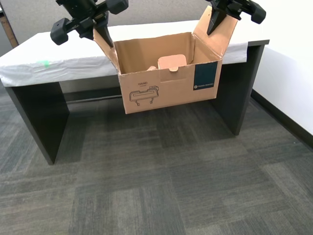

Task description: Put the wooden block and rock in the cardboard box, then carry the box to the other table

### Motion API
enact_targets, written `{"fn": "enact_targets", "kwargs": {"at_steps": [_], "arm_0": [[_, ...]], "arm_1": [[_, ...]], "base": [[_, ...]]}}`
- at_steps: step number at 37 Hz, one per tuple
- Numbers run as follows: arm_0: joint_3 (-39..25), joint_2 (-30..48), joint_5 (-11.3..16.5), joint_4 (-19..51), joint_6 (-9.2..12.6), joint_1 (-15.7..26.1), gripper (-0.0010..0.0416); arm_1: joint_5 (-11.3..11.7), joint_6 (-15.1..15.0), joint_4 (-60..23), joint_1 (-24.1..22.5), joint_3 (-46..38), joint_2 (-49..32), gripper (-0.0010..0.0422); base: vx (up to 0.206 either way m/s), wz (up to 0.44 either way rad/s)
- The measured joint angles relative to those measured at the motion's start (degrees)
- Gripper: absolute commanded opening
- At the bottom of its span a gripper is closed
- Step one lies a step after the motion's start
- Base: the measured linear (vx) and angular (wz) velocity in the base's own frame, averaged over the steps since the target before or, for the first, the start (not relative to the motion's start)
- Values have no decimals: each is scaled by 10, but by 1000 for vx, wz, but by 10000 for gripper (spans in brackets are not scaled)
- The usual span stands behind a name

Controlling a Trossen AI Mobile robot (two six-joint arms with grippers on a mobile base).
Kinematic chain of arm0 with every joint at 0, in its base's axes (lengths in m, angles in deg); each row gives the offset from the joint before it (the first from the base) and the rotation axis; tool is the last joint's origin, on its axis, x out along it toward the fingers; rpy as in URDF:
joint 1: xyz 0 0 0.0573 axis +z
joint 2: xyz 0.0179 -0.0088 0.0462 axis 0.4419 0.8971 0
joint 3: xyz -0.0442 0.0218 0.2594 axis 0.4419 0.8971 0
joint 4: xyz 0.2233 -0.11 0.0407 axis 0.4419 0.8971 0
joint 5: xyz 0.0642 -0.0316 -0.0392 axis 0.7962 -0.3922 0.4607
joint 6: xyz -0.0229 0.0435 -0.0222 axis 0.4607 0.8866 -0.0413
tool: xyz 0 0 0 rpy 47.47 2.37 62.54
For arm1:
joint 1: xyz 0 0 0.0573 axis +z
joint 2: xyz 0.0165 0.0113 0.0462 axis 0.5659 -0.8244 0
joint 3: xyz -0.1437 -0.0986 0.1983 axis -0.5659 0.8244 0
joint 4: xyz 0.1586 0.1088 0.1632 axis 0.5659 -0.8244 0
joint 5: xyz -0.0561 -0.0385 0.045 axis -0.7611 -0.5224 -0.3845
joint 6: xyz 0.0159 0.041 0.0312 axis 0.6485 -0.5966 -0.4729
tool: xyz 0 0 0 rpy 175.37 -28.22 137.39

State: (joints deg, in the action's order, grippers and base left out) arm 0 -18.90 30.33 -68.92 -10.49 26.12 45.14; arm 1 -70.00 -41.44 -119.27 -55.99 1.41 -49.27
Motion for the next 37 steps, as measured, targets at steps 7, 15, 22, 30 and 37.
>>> {"fn": "enact_targets", "kwargs": {"at_steps": [7,15,22,30,37], "arm_0": [[0,0,0,5,-6,0,-1],[0,0,0,5,-5,-1,-1],[0,0,1,6,13,1,-1],[0,0,1,5,21,2,-1],[0,0,1,6,21,2,-1]], "arm_1": [[0,-14,1,0,0,0,0],[0,-49,4,-1,0,0,0],[0,-87,4,1,0,0,-1],[0,-92,4,1,0,0,0],[0,-92,3,1,0,0,-1]], "base": [[113,9],[113,266],[107,177],[102,89],[112,48]]}}
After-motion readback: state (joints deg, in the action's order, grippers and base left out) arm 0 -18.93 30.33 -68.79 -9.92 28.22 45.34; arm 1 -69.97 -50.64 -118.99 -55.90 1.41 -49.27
